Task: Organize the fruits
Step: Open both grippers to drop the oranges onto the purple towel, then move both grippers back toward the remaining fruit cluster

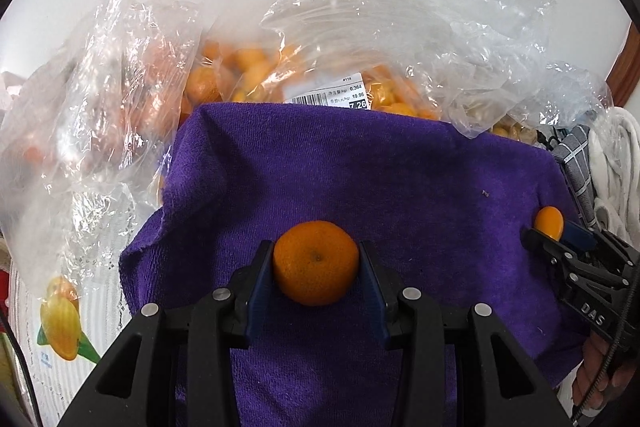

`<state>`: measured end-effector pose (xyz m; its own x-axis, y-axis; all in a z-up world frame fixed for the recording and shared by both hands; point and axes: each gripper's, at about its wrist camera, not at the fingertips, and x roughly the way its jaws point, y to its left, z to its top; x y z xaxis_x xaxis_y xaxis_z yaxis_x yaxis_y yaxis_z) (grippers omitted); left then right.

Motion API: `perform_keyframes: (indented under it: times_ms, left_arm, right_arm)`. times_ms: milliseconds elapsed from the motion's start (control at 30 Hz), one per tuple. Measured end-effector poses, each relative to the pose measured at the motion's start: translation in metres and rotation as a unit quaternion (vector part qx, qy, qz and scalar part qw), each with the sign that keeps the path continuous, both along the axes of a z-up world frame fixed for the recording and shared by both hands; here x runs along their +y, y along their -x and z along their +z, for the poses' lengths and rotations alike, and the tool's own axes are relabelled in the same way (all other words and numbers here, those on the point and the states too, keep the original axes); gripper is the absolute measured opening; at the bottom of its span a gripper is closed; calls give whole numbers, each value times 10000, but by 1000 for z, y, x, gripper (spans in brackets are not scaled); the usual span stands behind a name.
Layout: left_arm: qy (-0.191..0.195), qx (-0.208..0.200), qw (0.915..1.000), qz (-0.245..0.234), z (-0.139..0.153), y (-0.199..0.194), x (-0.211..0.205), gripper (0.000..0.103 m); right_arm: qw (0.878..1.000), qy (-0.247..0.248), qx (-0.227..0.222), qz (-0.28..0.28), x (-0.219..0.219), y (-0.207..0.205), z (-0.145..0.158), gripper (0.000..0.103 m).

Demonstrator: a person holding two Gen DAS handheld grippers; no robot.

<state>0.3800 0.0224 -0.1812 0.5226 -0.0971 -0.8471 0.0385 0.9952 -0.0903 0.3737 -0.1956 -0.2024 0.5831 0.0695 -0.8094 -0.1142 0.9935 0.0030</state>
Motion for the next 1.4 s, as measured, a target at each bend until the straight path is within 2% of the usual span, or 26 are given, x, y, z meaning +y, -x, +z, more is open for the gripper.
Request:
perform_keyframes:
  times_ms: [67,133,233,400,500,600,633,700,833,1067,1200,1300,1333,1400]
  left_arm:
    - [3,36,10000,-36,2,-1,-3,48]
    - [-23,47,9999,-94,7,-1,-5,62]
    - [-70,-87,9999,-78,19,4,-6,63]
    - [34,-350,9993,-96,47,19,-4,63]
    - [378,-671,9970,-109,69,41,3,63]
    - [547,-707,9960,-62,80,62,10,63]
    - [583,-730,9956,-90,85,72,13,58]
    - [414,-870,9953,-21,95,92,20,50]
    - [255,-993,9947,-36,107,129,30,50]
    - [166,-781,9968,91,98,177,50,50]
    - [38,-805,9965,207,87,206,56,50]
    - [134,-739,9966,329,74,224,66,52]
    - [156,-701,9967,380,69,229,70,53]
    - [152,-615,9969,469,59,236,76,63]
  right_arm:
    - [10000,-70,-39,51,2,3,4,65]
    - [9997,-159,-92,132,4,7,11,75]
    - [9994,-99,-324,84,9,19,28,80]
    - [9983,-48,-583,-38,9,44,49,81]
    - [9966,120,-811,10,9,68,66,81]
    - [9931,323,-1111,-169,9,92,80,81]
    - [9929,291,-1134,-188,8,100,84,81]
    - [9938,189,-1069,-222,6,113,88,81]
    - [9958,-105,-883,-221,2,144,91,76]
    - [9972,-366,-593,-262,2,188,75,75]
    - [9973,-399,-592,-192,4,211,66,72]
    - [9968,-401,-681,-155,8,229,57,69]
    - [9968,-419,-672,-133,8,231,55,66]
    - [9970,-447,-627,-35,14,239,48,61]
